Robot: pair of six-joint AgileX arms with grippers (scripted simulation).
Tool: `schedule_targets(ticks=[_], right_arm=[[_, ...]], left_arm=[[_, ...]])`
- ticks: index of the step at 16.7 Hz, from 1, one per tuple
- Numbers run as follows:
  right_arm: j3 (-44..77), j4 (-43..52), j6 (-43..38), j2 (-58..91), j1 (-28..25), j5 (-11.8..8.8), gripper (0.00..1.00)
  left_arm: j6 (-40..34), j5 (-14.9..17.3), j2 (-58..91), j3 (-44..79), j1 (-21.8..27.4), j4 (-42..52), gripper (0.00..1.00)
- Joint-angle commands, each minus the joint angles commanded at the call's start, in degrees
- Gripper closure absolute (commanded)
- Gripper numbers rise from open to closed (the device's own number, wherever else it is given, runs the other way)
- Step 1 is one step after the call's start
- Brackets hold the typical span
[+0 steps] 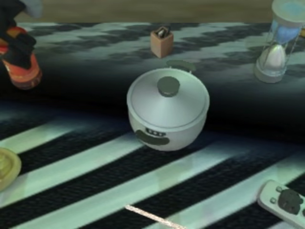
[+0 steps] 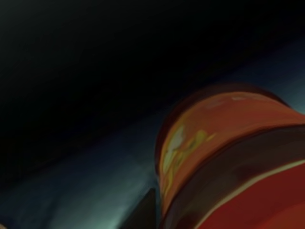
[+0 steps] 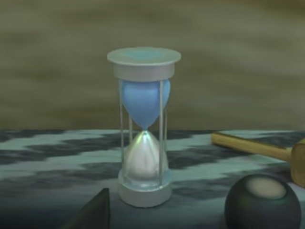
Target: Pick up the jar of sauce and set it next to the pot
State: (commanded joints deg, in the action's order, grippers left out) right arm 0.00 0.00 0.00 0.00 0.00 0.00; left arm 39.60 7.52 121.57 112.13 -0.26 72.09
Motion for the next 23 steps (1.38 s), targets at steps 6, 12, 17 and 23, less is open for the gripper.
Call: schedule_targets(ticks=[6,12,17,23], right_arm=[[0.0,0.0,0.0,0.0,0.0,0.0,0.00],[0.0,0.0,0.0,0.0,0.0,0.0,0.00],[0.0,0.0,0.0,0.0,0.0,0.0,0.00],[0.0,0.0,0.0,0.0,0.0,0.0,0.00]], left_arm=[[-17.6,-3.8,-2.3,-6.8,5.9,-5.4,1.00],[-43.5,-8.6,-5.2,-17.1,13.8,-12.4,1.00],[-56.1,-11.5,-7.7,-22.7,18.3,-17.1,1.00],[-56.8,-11.7,-7.5,-23.1,18.4,-17.6,1.00]])
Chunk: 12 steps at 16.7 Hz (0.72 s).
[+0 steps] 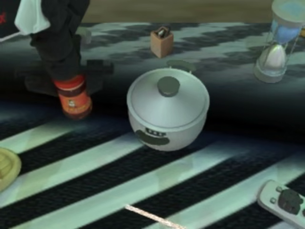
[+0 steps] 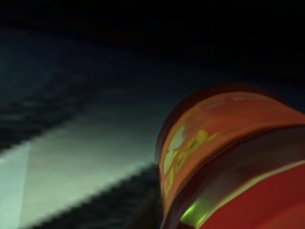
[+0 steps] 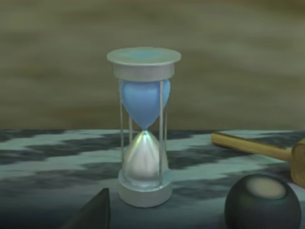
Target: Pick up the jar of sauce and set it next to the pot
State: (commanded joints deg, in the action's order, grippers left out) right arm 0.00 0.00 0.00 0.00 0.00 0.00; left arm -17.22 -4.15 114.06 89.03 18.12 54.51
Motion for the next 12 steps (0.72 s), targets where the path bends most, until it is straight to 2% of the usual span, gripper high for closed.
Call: schedule_targets(ticks=[6,11,12], right_arm=[[0.0,0.0,0.0,0.0,0.0,0.0,0.00],[0.0,0.0,0.0,0.0,0.0,0.0,0.00],[0.0,0.0,0.0,0.0,0.0,0.0,0.00]], left_arm=[[0.4,0.0,3.6,-4.5,-0.1,-8.6,1.00],[0.4,0.0,4.1,-5.0,-0.1,-9.5,1.00],[0.4,0.0,4.1,-5.0,-0.1,-9.5,0.92]])
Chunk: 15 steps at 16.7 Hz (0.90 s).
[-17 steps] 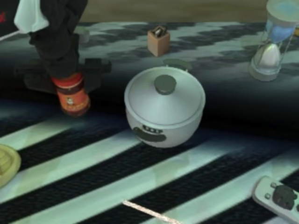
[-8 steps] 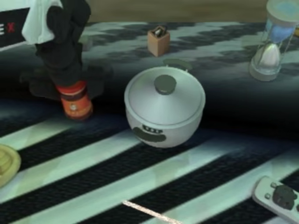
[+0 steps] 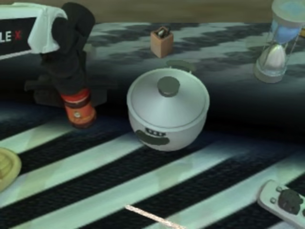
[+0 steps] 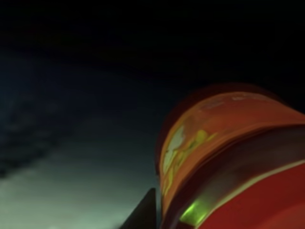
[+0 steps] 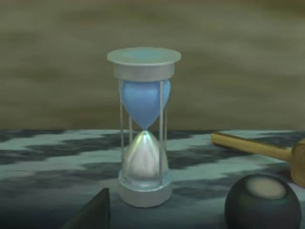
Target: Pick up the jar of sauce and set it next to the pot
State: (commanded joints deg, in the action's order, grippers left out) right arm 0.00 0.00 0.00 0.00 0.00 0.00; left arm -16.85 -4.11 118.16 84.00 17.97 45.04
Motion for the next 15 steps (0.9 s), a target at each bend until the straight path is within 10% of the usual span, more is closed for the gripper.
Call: schedule_targets(ticks=[12,15], right_arm=[[0.0,0.0,0.0,0.0,0.0,0.0,0.00],[0.0,0.0,0.0,0.0,0.0,0.0,0.00]], left_arm=[[0.0,0.0,0.0,0.0,0.0,0.0,0.02],[0.0,0.0,0.0,0.0,0.0,0.0,0.00]])
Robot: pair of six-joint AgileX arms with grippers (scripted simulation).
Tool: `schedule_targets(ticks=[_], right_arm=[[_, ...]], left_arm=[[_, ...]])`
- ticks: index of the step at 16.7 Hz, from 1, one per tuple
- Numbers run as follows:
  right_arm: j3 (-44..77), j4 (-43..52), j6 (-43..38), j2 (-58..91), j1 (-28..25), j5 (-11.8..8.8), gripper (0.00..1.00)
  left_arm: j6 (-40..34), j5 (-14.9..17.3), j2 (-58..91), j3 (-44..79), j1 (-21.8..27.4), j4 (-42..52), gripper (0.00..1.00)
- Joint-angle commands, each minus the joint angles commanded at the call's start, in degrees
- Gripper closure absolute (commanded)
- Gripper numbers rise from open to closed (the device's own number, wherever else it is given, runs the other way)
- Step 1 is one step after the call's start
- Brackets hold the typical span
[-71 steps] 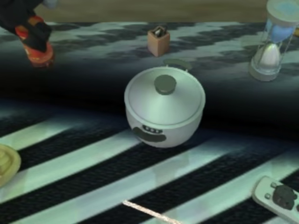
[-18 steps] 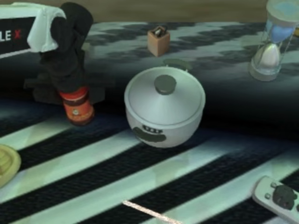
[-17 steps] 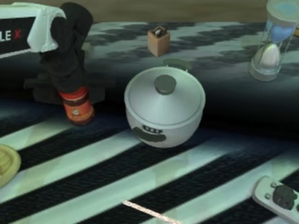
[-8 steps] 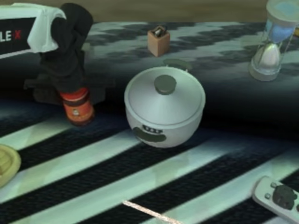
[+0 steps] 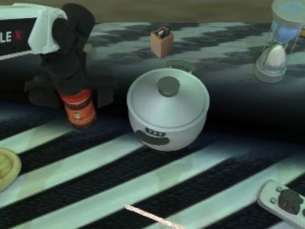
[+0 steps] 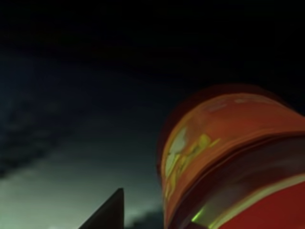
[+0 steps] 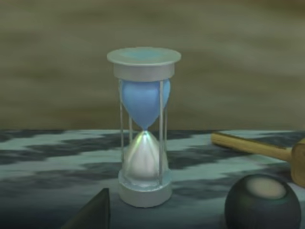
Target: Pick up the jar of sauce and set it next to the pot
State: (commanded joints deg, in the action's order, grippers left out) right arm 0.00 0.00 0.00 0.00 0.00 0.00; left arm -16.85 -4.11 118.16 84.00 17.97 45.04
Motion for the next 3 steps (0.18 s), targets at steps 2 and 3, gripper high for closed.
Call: schedule_targets(ticks=[2,3], right_arm=[[0.0,0.0,0.0,0.0,0.0,0.0,0.00],[0.0,0.0,0.0,0.0,0.0,0.0,0.00]], left_arm=[[0.0,0.0,0.0,0.0,0.0,0.0,0.00],[0.0,0.0,0.0,0.0,0.0,0.0,0.00]])
